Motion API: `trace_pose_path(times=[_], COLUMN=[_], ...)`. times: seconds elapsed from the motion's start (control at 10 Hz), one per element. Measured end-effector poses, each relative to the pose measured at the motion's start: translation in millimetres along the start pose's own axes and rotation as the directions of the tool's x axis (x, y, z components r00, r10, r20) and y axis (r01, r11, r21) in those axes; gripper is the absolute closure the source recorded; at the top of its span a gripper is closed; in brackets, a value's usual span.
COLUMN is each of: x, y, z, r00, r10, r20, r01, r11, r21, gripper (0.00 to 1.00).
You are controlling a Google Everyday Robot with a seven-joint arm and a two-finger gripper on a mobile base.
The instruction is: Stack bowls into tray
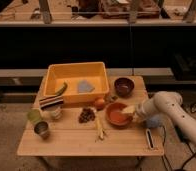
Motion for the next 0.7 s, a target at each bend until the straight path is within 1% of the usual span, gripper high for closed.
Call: trace_pose_path(times=[0.3, 0.4, 0.6, 0.7], x=[-10, -12, -14, -15], y=[-6, -9, -14, -15], z=[7, 10, 14, 15], r00=[1.000, 0.999, 0.999, 0.999], r10=[-0.008, -0.012, -0.018, -0.018], r20=[0.027, 0.035, 0.043, 0.045], r01=[0.008, 0.012, 0.018, 0.018], r11=[1.000, 1.000, 1.000, 1.000], r21=[0.003, 0.003, 0.004, 0.003], gripper=[0.35, 0.43, 0.63, 0.71])
